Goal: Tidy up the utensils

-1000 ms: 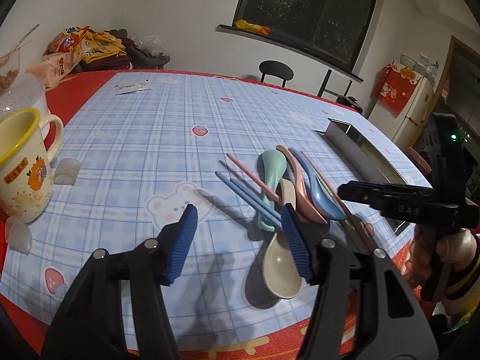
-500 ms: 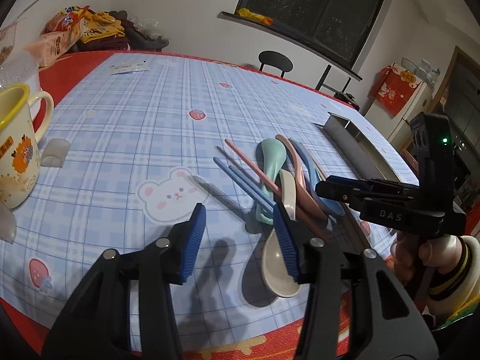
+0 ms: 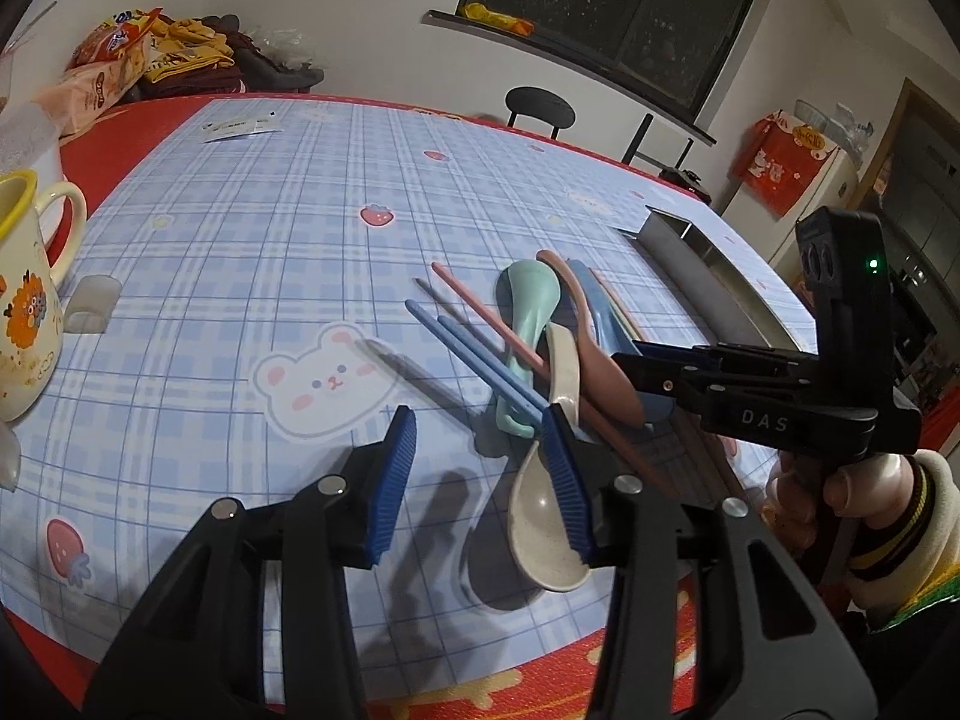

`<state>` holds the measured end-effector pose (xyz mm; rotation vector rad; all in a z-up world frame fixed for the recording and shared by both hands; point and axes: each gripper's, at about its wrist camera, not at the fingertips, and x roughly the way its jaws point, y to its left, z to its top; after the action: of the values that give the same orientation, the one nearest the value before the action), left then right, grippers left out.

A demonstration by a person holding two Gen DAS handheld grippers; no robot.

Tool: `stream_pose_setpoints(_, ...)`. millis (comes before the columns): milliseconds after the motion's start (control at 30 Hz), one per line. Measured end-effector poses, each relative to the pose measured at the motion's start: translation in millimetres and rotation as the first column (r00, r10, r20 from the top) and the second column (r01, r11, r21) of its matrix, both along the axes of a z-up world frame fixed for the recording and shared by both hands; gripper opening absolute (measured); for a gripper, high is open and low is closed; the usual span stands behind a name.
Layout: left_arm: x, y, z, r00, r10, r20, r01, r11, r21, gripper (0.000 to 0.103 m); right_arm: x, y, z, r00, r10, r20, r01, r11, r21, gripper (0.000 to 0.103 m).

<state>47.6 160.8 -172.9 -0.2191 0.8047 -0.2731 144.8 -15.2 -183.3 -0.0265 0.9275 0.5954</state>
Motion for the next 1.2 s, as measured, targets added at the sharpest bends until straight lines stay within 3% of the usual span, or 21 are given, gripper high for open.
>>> stream_pose_setpoints(200, 3, 2, -4, 1.000, -0.004, -0.023, 0.003, 1.000, -0.023, 0.044, 1, -8, -2, 1.000, -0.002, -0.029, 0.004, 0.999, 0.043, 0.010)
stream_pose_setpoints(500, 7, -3, -5, 0.994, -0.077, -0.075, 0.075, 0.997, -0.028, 0.042, -15, -11, 5, 1.000, 0.023, -0.019, -0.023, 1.000, -0.012, 0.006)
stream_pose_setpoints(633, 3, -12, -4, 0.988, -0.122, -0.094, 0.121, 0.992, -0.018, 0.042, -21, -21, 3, 1.000, 0.021, -0.019, -0.021, 1.000, 0.009, 0.006)
stream_pose_setpoints(1000, 13, -37, -11, 0.975, -0.143, -0.171, 0.168, 0.976, 0.139, 0.042, -22, -26, -1, 0.999, 0.035, -0.024, -0.033, 0.998, 0.052, 0.007)
stream_pose_setpoints(1200, 16, -52, -10, 0.965, -0.176, -0.194, 0.226, 0.932, 0.281, 0.042, -25, -23, -1, 0.998, 0.053, -0.018, -0.052, 0.997, 0.052, 0.007)
